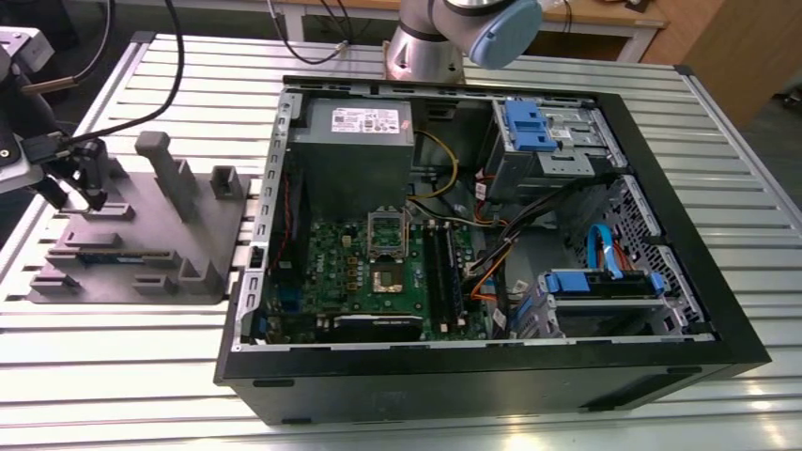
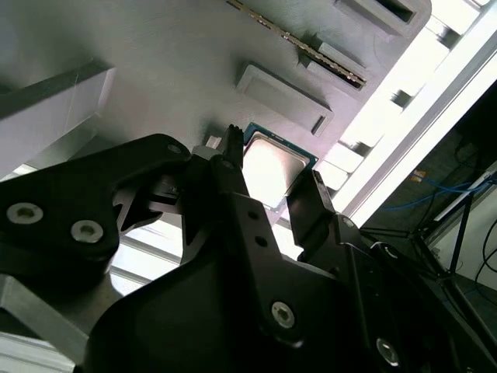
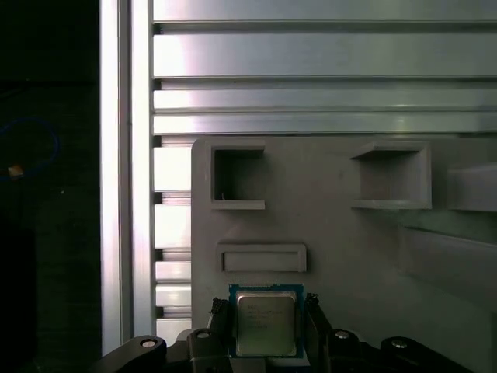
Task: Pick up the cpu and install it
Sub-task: 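Pick up the cpu and move it towards the insertion slot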
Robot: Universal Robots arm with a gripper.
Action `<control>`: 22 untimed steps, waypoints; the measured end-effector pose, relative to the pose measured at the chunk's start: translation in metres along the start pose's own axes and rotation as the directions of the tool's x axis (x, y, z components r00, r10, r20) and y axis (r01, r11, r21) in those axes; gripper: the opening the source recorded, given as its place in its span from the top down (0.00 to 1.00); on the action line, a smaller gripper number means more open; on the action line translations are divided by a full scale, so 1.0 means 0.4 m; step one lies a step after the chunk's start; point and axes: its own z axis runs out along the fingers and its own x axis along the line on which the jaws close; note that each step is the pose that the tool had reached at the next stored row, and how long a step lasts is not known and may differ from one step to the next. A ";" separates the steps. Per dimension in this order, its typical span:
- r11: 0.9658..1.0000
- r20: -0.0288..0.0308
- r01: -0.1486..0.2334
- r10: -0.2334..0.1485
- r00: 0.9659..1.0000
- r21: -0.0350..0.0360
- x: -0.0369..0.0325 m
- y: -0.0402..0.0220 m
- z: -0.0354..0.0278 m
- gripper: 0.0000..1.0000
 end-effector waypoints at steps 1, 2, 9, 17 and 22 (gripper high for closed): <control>1.000 0.000 0.000 0.000 1.000 0.000 0.000 0.000 -0.006 0.53; 1.000 0.000 0.000 0.000 1.000 0.000 0.000 0.000 -0.007 0.53; 1.000 0.000 0.000 0.000 1.000 0.000 0.000 0.000 -0.012 0.53; 1.000 0.000 0.000 0.000 1.000 0.000 0.000 0.000 -0.020 0.53; 1.000 0.000 0.000 0.000 1.000 0.000 0.000 0.001 -0.024 0.53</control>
